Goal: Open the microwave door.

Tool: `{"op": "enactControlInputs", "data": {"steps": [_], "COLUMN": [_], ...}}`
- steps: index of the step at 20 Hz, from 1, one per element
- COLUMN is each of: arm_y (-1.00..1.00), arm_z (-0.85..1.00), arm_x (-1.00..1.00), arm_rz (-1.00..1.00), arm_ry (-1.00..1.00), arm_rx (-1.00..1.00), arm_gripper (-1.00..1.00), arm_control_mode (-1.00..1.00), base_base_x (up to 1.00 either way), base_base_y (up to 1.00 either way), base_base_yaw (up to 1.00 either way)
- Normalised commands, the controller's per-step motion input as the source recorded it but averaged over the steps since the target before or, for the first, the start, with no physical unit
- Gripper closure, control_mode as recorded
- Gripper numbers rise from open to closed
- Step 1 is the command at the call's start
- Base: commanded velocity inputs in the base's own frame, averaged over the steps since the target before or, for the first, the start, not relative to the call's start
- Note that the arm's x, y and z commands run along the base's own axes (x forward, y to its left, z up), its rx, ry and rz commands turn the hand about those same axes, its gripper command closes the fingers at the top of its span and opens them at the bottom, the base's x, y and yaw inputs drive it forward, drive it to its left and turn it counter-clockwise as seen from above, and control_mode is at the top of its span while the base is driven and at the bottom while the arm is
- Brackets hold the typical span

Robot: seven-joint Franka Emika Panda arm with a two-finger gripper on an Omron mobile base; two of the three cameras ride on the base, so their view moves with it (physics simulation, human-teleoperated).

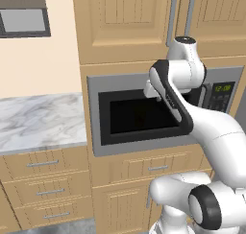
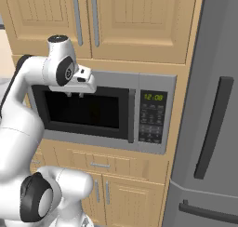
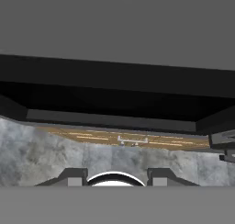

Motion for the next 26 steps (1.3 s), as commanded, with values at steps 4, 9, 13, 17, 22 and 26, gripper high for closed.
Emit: {"op": "enactControlInputs", "data": {"steps": [4,9,13,17,22,26], "arm_y": [0.00,0.00,0.00,0.00,0.00,-0.17], "arm_z": [-0.18,-0.18,-0.87,-0.50,-0.12,-0.18], "arm_x": [-0.27,-0.03,-0.39,-0.23,-0.02,-0.54], "arm_rz": [0.00,0.00,0.01,0.00,0.00,0.00], "arm_ry": [-0.02,0.06,0.02,-0.01,0.00,0.02], "arm_rx": [0.00,0.00,-0.13,-0.07,-0.01,0.00], "arm_gripper": [-1.00,-1.00,-1.00,-1.00,-1.00,-1.00], "arm_control_mode": [-1.00,-1.00,-1.00,-1.00,-1.00,-1.00], "base_base_x": [0.00,0.00,0.00,0.00,0.00,0.00], "base_base_y": [0.00,0.00,0.00,0.00,0.00,0.00], "base_base_yaw": [0.00,0.00,0.00,0.00,0.00,0.00]}}
